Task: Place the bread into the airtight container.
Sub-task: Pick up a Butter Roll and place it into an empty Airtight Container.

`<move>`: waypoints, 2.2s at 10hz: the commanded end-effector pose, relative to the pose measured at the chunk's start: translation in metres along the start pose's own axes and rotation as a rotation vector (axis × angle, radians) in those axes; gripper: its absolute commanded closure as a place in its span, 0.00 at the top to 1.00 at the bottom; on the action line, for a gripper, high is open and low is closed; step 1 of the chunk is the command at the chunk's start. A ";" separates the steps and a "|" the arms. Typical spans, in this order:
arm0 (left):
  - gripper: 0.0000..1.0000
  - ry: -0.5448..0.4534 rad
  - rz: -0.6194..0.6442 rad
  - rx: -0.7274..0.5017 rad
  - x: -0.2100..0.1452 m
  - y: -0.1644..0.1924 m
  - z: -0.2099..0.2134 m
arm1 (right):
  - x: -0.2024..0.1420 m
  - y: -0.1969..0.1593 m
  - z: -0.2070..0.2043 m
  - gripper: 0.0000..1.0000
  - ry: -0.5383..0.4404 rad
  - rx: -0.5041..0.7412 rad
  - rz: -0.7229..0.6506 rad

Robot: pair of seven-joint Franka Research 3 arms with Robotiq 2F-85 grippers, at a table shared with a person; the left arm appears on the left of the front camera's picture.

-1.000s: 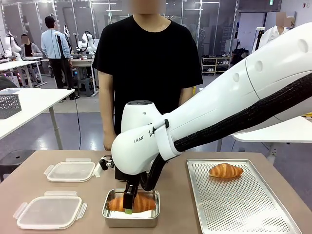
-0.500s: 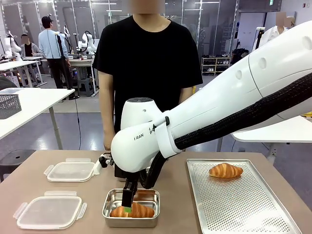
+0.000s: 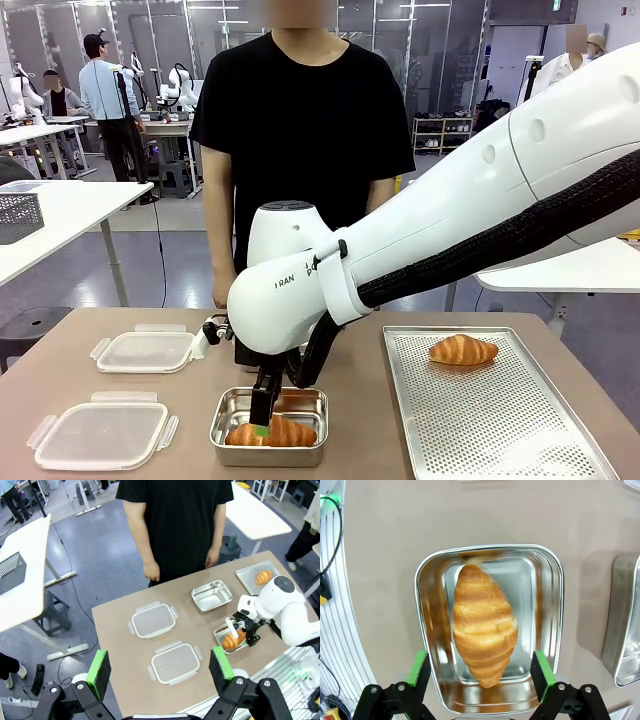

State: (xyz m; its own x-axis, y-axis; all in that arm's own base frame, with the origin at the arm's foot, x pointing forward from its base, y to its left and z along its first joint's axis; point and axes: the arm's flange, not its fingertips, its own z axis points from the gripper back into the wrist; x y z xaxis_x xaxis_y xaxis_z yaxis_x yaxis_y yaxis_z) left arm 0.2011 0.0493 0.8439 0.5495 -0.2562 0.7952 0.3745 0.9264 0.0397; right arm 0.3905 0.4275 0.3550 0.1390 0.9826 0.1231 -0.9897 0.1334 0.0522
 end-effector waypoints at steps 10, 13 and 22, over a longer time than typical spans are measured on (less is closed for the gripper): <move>1.00 -0.001 -0.002 -0.002 0.000 0.000 0.002 | -0.050 0.004 0.142 1.00 -0.068 -0.068 -0.149; 1.00 -0.001 -0.002 -0.002 0.000 0.000 0.002 | -0.124 -0.001 0.229 1.00 -0.135 -0.149 -0.312; 1.00 -0.001 -0.002 -0.002 0.000 0.000 0.002 | -0.392 0.001 0.242 1.00 -0.348 -0.237 -0.648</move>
State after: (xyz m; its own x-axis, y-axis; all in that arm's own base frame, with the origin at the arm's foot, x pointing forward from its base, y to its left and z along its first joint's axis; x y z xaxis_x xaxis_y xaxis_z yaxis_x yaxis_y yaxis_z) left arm 0.2010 0.0499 0.8440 0.5495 -0.2551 0.7956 0.3737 0.9267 0.0391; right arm 0.3475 0.0313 0.5616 0.7008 0.5865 0.4062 -0.6503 0.7592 0.0257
